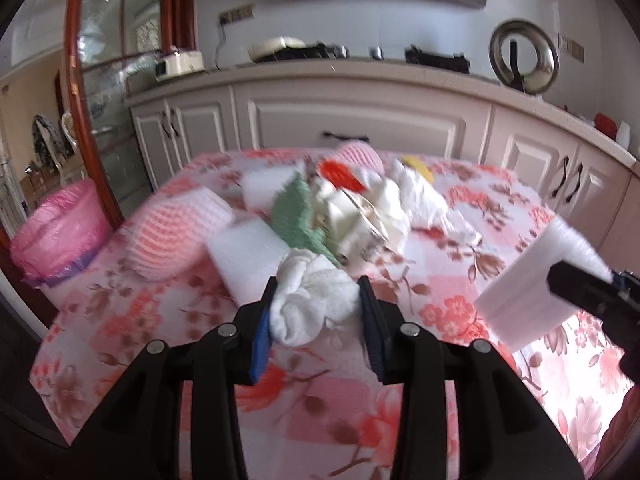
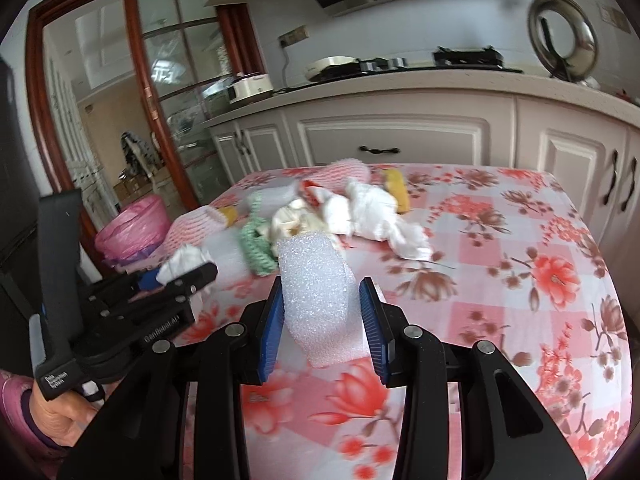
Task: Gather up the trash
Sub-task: 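Carry the foam block and tissue to the pink bin with both grippers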
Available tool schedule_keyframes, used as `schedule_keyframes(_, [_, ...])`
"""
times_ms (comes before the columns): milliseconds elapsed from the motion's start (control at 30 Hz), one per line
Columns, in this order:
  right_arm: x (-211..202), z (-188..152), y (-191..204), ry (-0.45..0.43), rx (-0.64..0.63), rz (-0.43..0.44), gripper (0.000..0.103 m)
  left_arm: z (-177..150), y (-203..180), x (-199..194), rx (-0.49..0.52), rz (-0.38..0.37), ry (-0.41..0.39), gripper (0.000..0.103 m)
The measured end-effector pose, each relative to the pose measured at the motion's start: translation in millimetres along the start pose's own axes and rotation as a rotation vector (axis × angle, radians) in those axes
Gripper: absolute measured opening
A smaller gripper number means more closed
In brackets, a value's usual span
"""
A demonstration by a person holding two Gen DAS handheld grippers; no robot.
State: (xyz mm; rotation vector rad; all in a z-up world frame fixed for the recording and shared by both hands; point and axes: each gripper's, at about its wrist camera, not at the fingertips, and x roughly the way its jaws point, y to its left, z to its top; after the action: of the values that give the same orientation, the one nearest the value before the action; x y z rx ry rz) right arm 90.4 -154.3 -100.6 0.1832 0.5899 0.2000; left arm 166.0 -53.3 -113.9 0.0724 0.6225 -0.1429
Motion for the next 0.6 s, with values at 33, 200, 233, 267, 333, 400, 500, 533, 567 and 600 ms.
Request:
schedule_keyframes(33, [-1, 0, 5, 0.0, -0.01, 0.003, 0.037, 0, 5, -5, -0.005, 0.004, -0.007, 0.038])
schedule_keyframes(200, [-2, 6, 38, -0.012, -0.069, 0.014, 0.037, -4, 43, -33, -0.054, 0.006, -0.021, 0.038])
schedule_keyframes(233, [-2, 8, 46, -0.014, -0.082, 0.018, 0.037, -5, 49, -38, -0.059, 0.008, -0.025, 0.038])
schedule_keyframes(267, [-1, 9, 53, -0.015, -0.097, 0.024, 0.037, -6, 57, -45, -0.068, 0.006, -0.032, 0.038])
schedule_keyframes(333, [1, 11, 69, -0.012, -0.131, 0.035, 0.037, -8, 71, -55, -0.087, -0.002, -0.043, 0.038])
schedule_keyframes(400, [6, 12, 85, -0.009, -0.157, 0.056, 0.037, -11, 89, -67, -0.113, -0.003, -0.057, 0.038])
schedule_keyframes(500, [16, 14, 113, 0.005, -0.197, 0.105, 0.037, -16, 113, -81, -0.136, 0.008, -0.07, 0.038])
schedule_keyframes(533, [20, 15, 122, 0.007, -0.211, 0.117, 0.037, -17, 117, -84, -0.141, 0.019, -0.073, 0.038])
schedule_keyframes(567, [25, 16, 134, 0.009, -0.231, 0.136, 0.037, -20, 126, -88, -0.149, 0.038, -0.078, 0.038])
schedule_keyframes(600, [29, 18, 142, 0.011, -0.243, 0.148, 0.037, -22, 136, -91, -0.157, 0.059, -0.084, 0.038])
